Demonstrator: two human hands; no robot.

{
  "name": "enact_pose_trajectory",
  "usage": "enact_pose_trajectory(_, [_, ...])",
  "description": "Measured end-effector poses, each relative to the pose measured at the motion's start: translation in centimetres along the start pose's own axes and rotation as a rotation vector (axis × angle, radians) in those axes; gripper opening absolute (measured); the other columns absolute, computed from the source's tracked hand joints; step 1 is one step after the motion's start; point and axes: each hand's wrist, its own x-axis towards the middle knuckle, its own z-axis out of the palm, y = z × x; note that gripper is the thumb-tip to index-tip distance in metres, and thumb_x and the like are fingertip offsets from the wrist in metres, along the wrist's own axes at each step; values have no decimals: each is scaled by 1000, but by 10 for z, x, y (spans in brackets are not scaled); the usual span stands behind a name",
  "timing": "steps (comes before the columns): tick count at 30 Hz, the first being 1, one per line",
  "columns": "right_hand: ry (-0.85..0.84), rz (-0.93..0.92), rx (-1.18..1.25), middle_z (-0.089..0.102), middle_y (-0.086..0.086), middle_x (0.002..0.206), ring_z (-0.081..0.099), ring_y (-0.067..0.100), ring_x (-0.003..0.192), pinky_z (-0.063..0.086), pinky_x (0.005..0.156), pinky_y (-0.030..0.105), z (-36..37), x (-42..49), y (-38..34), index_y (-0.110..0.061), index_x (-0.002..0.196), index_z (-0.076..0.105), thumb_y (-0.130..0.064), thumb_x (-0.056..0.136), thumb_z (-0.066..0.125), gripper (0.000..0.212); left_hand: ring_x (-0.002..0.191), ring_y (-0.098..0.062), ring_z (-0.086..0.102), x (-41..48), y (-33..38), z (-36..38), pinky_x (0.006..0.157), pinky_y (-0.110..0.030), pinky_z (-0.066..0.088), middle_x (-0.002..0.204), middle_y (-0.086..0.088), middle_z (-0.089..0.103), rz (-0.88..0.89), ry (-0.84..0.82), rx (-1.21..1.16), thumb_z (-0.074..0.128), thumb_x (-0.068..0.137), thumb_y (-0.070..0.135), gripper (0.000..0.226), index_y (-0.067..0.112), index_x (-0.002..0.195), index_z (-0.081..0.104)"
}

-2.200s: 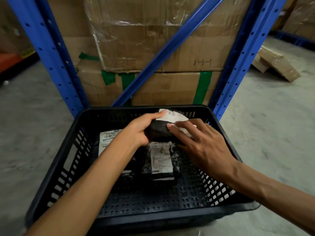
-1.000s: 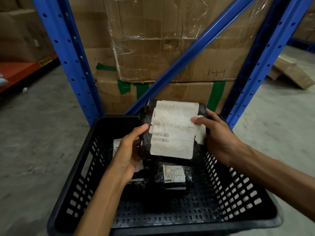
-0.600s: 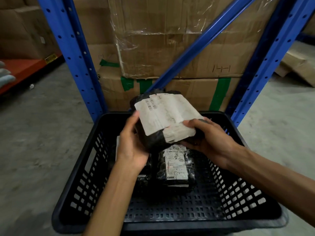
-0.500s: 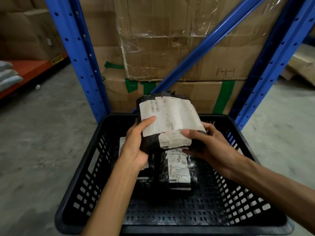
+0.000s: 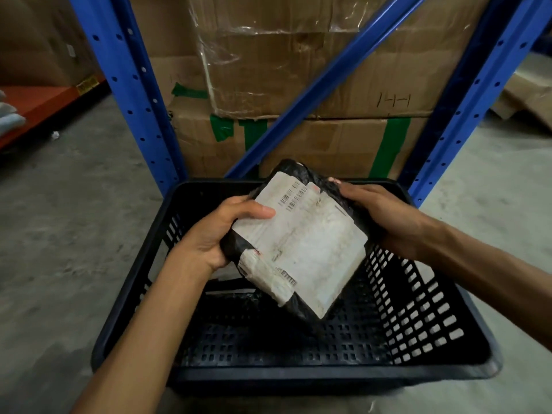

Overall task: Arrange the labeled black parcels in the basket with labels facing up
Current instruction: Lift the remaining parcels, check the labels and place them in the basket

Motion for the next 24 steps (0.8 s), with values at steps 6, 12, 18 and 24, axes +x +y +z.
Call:
enact_pose_trajectory(6, [-43, -8, -35, 79, 1, 112, 75, 22, 101, 61, 83, 34, 6, 1, -7, -31, 101, 80, -65, 80, 63, 43, 84, -23, 76, 3, 7, -3, 69, -34, 61, 92, -12, 79, -63, -2, -3, 60, 76, 6, 25, 9, 88, 81])
enact_pose_trajectory(12, [-68, -31, -175, 79, 8, 107, 76, 28, 99, 63, 82, 39, 11, -5, -13, -14, 105, 79, -54, 81, 72, 47, 85, -23, 76, 6, 12, -5, 70, -33, 61, 91, -11, 79, -88, -35, 9, 58, 77, 5, 25, 8, 86, 82])
enact_pose_trajectory(18, [-28, -30, -115, 79, 12, 107, 76, 29, 97, 62, 82, 39, 10, -2, -6, -10, 101, 80, -40, 85, 74, 35, 97, -24, 73, 5, 9, -6, 82, -32, 60, 108, -12, 75, 3, 14, 114, 61, 80, 5, 33, 10, 109, 74])
enact_pose_trajectory(24, [62, -88, 155, 79, 9, 109, 77, 24, 95, 62, 71, 32, 7, -5, 15, -14, 102, 78, -35, 79, 75, 31, 119, -28, 61, -5, -8, -9, 106, -39, 43, 125, -10, 68, 56, 284, -374, 58, 84, 46, 53, 6, 117, 70])
